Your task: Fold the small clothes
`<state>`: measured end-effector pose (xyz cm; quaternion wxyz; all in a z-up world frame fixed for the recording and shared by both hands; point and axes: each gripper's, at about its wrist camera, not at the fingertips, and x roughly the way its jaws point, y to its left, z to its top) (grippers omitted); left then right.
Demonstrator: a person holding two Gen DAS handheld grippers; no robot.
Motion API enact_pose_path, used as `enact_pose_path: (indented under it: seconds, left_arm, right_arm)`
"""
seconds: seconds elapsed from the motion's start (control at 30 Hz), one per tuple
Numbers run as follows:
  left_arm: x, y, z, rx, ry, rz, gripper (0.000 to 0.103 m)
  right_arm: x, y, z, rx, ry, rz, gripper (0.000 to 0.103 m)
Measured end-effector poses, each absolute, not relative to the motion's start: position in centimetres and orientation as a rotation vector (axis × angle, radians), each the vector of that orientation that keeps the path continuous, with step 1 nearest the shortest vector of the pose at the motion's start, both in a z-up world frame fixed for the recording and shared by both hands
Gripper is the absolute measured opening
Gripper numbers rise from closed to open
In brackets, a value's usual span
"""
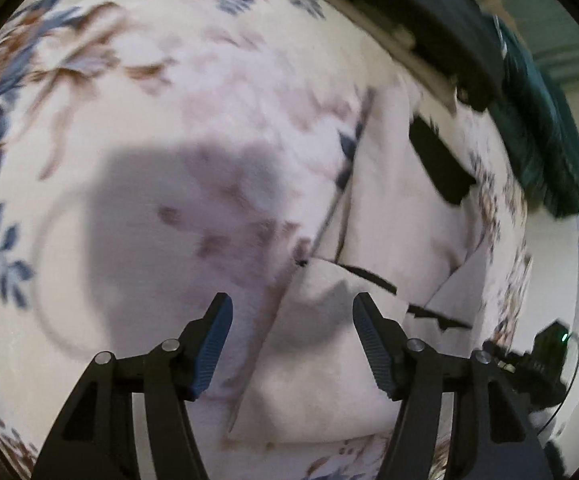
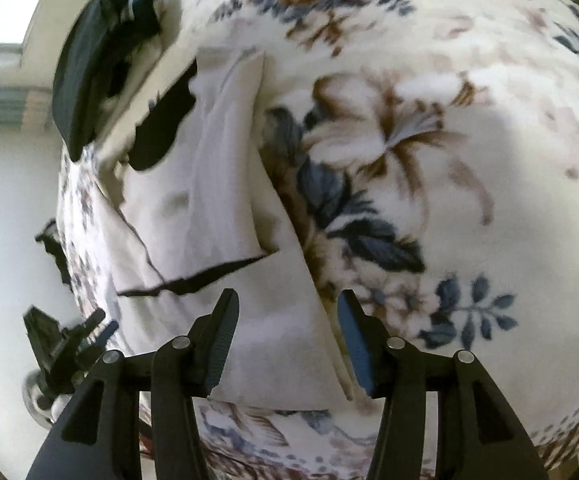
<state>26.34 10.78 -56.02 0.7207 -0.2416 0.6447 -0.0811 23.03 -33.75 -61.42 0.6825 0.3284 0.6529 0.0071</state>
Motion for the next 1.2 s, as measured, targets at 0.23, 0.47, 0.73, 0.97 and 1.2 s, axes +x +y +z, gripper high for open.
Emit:
enact_pose_path:
  seconds: [0.23, 0.47, 0.73, 0.97, 1.2]
  left_arm:
    - [26.6, 8.8, -54.7, -0.445, 1.356, -0.247, 0.003]
    - [27.3, 11.2, -52.8, -0.513, 1.284, -0.224, 0.002]
    - [28.5, 11.9, -54.9, -0.580, 1.321, -0.199, 0.002]
    - [28.1, 13.0, -55.1, -0.597, 1.380, -0.176, 0.020]
    - [27.8, 12.5, -54.5, -0.633, 1.365, -0.250, 0.062]
  right_arm:
    - [23.2, -33.1, -60.8, 0.713, 1.360, -0.052, 0.002]
    - [22.5, -35.2, -59.5, 0.766, 1.313, -0.117, 0.001]
    - [23.5, -35.0, -60.3, 0.747, 1.325, -0.138, 0.002]
    - [24.3, -34.2, -60.5, 0.680, 1.406, -0.134, 0.005]
    - [24.7, -34.3, -61.6, 0.771, 1.435, -0.085, 0.050]
